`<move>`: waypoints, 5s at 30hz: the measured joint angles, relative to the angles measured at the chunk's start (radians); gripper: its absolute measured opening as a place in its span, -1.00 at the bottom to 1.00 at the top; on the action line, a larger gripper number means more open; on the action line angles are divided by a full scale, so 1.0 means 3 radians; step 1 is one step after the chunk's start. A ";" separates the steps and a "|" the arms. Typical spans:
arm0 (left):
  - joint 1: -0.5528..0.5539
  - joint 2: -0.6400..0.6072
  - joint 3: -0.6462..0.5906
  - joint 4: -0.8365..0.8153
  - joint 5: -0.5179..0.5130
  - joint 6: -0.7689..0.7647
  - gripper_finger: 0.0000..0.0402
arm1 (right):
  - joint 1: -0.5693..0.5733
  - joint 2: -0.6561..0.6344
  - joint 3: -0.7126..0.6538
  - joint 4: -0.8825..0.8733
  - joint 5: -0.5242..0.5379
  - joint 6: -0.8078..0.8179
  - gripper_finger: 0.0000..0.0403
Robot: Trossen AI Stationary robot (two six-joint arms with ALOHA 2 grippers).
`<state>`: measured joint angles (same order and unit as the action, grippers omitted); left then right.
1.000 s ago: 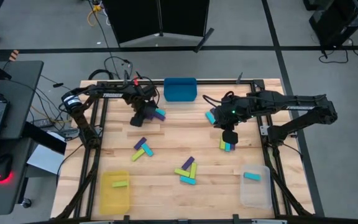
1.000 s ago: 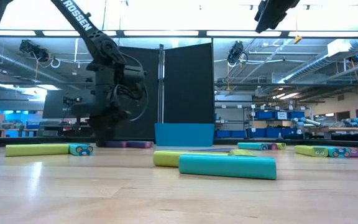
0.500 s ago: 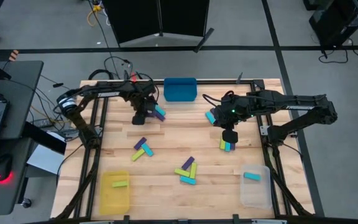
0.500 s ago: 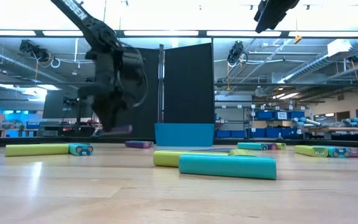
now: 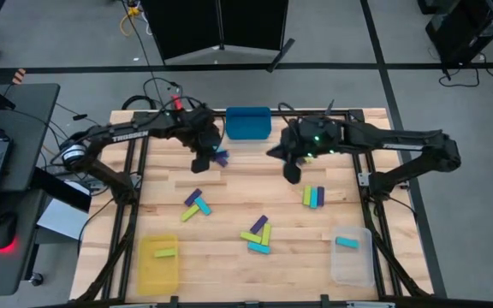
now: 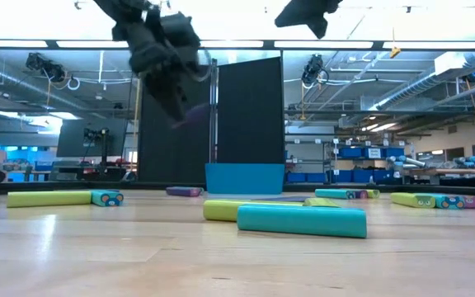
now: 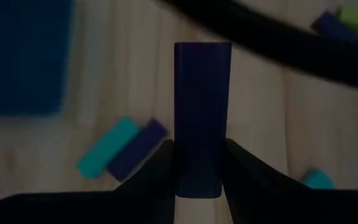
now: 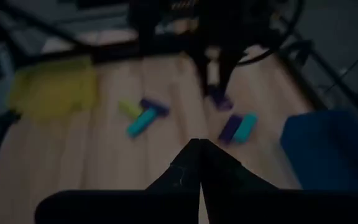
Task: Sort blocks
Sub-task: Put the purple block into the blue bin, then put the sky blue block into the white bin
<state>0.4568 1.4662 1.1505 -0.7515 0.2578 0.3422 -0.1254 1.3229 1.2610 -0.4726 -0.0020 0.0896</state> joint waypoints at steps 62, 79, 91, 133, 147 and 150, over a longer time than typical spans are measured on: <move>0.0261 0.0486 0.0623 0.1658 -0.0620 -0.0892 -0.50 | -0.0123 0.0615 0.0092 0.0758 0.0340 0.0252 -0.95; 0.0550 0.0873 0.0661 0.1043 -0.0398 -0.1118 -0.50 | -0.0332 -0.0188 0.0092 -0.0039 0.0823 0.0371 -0.95; 0.0581 0.1894 0.1622 0.0117 -0.0681 -0.2151 -0.50 | -0.0325 -0.0123 0.0085 -0.0085 0.0829 0.0479 -0.95; 0.0769 0.2223 0.1889 -0.0212 -0.0648 -0.2752 -0.17 | -0.0325 -0.0107 0.0085 -0.0155 0.0826 0.0478 -0.95; 0.0701 0.2223 0.2281 -0.0203 -0.0790 -0.2554 -0.28 | -0.0325 -0.0122 0.0085 -0.0160 0.0826 0.0479 -0.95; 0.0643 0.2213 0.2318 -0.0168 -0.0883 -0.2423 -0.46 | -0.0325 -0.0160 0.0085 -0.0187 0.0826 0.0479 -0.95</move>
<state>0.6496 2.1300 1.8458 -0.8019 -0.0072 -0.3847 -0.2230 1.2750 1.2865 -0.5288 0.2459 0.2333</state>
